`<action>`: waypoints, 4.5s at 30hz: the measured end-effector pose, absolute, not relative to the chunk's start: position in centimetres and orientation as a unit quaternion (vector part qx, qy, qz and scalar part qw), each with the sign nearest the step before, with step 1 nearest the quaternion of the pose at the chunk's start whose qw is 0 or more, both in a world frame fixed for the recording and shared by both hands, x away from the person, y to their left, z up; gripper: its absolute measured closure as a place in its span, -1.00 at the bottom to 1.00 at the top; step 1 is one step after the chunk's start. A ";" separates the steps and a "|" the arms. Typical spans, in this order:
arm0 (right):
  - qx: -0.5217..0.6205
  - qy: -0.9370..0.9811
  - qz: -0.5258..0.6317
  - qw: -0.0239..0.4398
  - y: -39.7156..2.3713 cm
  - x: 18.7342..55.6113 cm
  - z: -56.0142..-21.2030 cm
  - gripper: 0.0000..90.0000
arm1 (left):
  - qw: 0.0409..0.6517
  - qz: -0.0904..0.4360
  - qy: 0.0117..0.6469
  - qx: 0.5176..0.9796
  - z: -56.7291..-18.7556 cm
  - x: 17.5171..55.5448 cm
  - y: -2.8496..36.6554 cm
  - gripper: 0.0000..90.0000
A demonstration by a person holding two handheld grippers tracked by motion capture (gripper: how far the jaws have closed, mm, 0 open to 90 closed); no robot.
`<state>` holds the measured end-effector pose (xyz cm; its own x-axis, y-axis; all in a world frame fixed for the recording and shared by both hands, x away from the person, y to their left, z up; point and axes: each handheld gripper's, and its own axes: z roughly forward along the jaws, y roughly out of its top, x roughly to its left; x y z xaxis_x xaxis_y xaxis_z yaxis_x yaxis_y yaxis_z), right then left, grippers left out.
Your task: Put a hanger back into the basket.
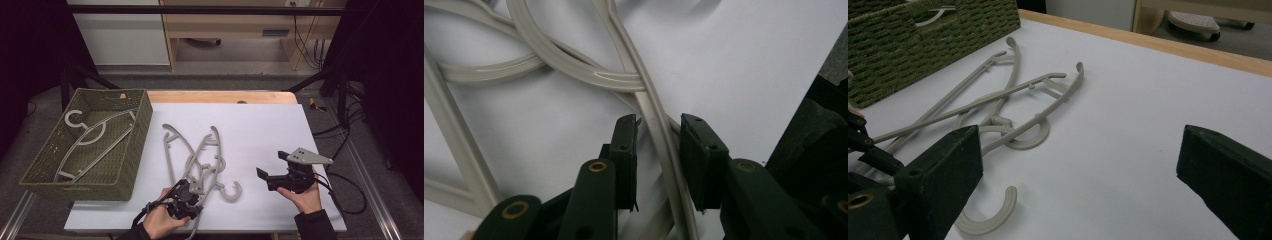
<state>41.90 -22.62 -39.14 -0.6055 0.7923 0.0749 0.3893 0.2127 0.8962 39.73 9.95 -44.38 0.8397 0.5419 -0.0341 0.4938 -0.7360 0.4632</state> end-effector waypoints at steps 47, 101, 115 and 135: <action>0.393 0.749 0.492 0.206 -22.9 41.8 -38.9 -0.86 | 0.306 0.070 0.297 0.902 -40.0 38.9 12.9 0.82; 0.391 0.747 0.494 0.211 -23.1 41.9 -38.9 -0.93 | 0.381 0.127 0.297 0.866 -26.3 44.8 24.4 0.83; 0.393 0.747 0.492 0.212 -23.1 41.9 -38.9 -0.93 | 0.354 0.140 0.321 0.867 -26.4 46.7 29.6 0.82; 0.394 0.750 0.487 0.211 -23.0 42.1 -39.1 -0.93 | 0.351 0.143 0.353 0.856 -28.2 47.8 37.4 0.82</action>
<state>42.11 -22.96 -39.14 -0.5998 0.7973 0.0675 0.3858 0.2143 0.8973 47.80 37.39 -28.18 0.7105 0.7037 -0.0034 0.5036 -0.5051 0.7008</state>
